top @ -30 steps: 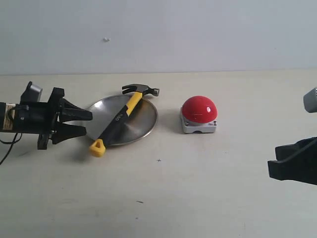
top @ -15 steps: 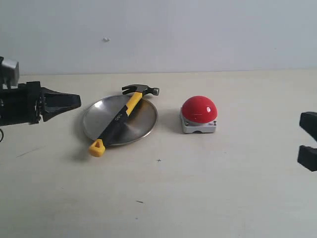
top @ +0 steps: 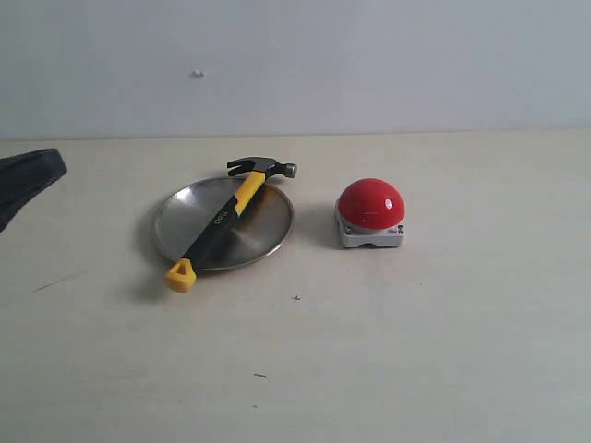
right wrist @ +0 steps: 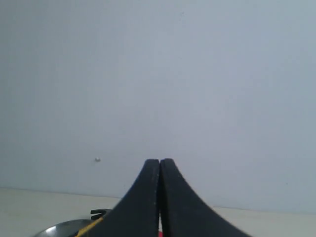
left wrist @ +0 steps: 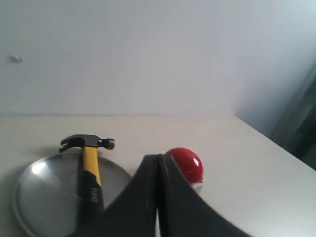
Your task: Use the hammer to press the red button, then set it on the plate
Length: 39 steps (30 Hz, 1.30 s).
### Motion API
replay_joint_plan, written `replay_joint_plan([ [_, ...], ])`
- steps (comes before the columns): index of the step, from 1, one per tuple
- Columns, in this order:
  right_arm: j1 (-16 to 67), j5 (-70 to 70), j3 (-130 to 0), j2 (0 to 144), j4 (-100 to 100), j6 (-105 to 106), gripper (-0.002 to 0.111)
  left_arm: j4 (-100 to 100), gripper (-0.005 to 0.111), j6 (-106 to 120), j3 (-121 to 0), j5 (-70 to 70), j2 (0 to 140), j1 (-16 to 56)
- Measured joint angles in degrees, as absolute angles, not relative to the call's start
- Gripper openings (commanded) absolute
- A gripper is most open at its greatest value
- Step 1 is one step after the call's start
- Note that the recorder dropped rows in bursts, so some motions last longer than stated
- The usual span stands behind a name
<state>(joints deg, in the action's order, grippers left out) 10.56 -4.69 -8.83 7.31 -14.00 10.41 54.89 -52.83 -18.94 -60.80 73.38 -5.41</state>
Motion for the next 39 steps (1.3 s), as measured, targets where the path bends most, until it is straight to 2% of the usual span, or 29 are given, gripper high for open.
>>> replay_joint_plan([
  [9,10.56,-4.93,-4.01,0.6,-12.76,12.66,0.0,44.97,0.0,-47.12,-8.83,-48.1,45.3,-5.41],
  [24,10.56,-1.49,-3.58,0.33,-12.22,8.56,0.0,44.53,0.0,-56.04,-6.68,-15.41,8.4,-5.41],
  [28,10.56,-0.42,-3.58,0.33,-14.26,7.72,0.0,45.1,0.0,-58.05,-6.31,-12.51,3.23,-5.41],
  [39,10.56,0.0,-3.58,0.33,-19.56,7.24,0.0,45.57,0.0,-59.57,-3.07,-10.12,2.49,-5.41],
])
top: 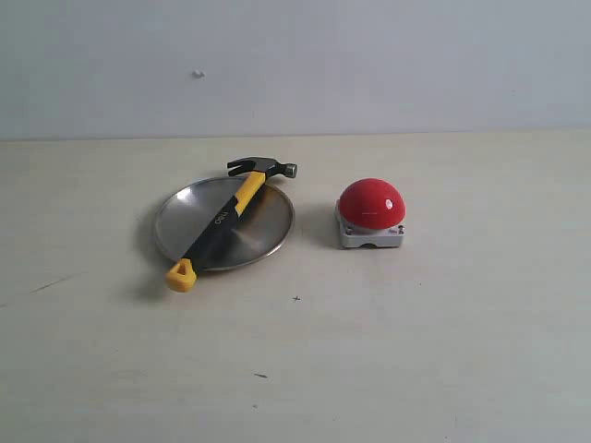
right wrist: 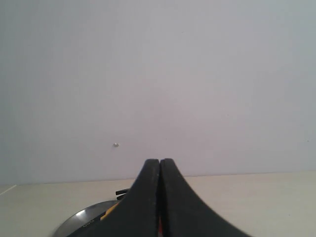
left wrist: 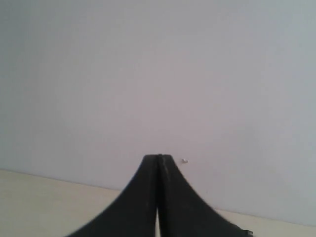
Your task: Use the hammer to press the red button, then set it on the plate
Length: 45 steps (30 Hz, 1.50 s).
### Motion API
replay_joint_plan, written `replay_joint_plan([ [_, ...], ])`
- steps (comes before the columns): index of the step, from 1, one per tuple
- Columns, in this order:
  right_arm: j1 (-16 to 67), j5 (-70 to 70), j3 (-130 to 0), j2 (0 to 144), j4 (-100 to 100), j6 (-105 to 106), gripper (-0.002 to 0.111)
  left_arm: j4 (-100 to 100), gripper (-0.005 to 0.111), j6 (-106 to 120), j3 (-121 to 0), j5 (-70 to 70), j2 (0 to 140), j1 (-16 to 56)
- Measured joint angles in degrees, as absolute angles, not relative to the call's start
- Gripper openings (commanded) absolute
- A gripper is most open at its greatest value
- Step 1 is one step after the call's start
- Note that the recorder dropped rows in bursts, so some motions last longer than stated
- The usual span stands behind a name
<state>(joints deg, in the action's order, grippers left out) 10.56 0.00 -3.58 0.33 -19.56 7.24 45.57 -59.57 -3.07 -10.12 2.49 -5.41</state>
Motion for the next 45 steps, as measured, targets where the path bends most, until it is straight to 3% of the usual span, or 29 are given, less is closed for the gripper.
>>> replay_joint_plan([
  [6,10.56,0.0,-3.58,0.33,-19.56,7.12,0.0,46.07,0.0,-59.04,-2.59,-10.12,2.38,-5.41],
  [12,10.56,0.0,-3.58,0.33,-19.56,7.12,0.0,25.19,0.0,-40.43,-0.29,-8.62,1.16,-5.41],
  [21,10.56,0.0,-3.58,0.33,-19.68,7.12,0.0,6.33,0.0,-24.81,-0.17,7.83,0.37,-5.41],
  [45,10.56,0.0,-3.58,0.33,-19.68,7.12,0.0,7.04,0.0,-11.14,-0.17,14.96,0.37,-5.41],
])
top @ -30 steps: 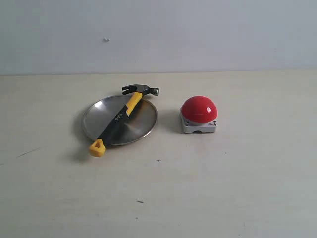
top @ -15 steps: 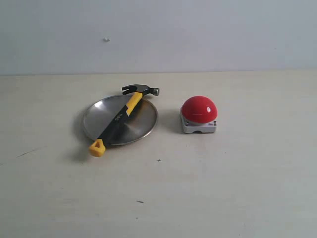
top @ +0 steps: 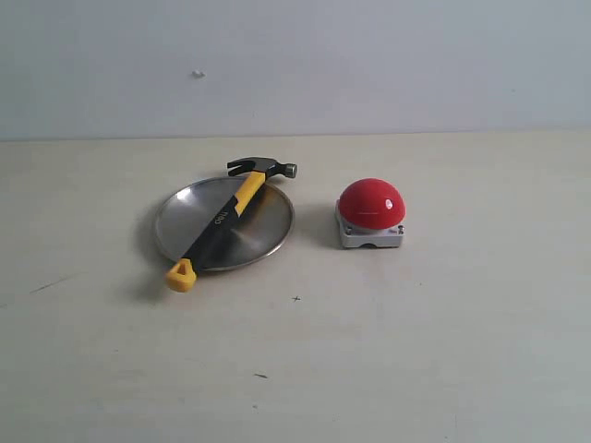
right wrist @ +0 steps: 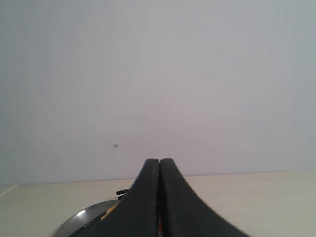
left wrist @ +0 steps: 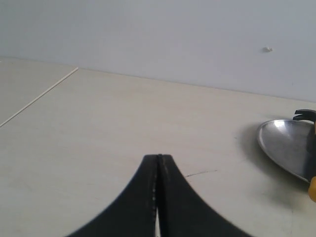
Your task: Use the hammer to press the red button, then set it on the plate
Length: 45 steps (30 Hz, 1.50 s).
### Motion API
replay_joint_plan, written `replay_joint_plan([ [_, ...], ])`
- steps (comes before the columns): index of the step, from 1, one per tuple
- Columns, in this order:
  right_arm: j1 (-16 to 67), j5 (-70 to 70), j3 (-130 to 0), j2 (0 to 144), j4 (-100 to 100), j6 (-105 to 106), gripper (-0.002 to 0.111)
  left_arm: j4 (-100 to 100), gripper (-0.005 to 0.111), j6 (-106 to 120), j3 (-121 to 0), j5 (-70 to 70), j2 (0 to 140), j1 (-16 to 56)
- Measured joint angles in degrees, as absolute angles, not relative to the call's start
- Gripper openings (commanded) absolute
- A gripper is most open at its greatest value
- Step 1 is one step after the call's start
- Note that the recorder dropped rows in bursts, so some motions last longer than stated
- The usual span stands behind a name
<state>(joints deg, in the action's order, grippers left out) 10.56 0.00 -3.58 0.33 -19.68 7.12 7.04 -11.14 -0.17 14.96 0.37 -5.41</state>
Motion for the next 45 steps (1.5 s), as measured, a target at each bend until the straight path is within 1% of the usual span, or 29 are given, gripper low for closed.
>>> replay_joint_plan([
  [19,10.56,0.0,-3.58,0.33,-19.23,7.47,0.0,7.04,0.0,-11.14,-0.17,14.96,0.37,-5.41],
  [24,10.56,10.75,-3.58,0.33,-9.6,12.75,0.0,7.04,0.0,-11.14,-0.17,14.96,0.37,-5.41],
  [28,6.46,13.91,-3.58,0.33,-8.0,13.01,0.0,7.04,0.0,-11.14,-0.17,14.96,0.37,-5.41],
  [31,1.13,18.58,-3.58,0.33,-8.0,10.98,0.0,7.04,0.0,-11.14,-0.17,14.96,0.37,-5.41],
  [35,0.0,21.99,-3.58,0.33,-8.0,9.12,0.0,7.04,0.0,-11.14,-0.17,14.96,0.37,-5.41],
  [45,0.0,22.43,-3.58,0.33,-8.0,8.88,0.0,7.04,0.0,-11.14,-0.17,14.96,0.37,-5.41],
])
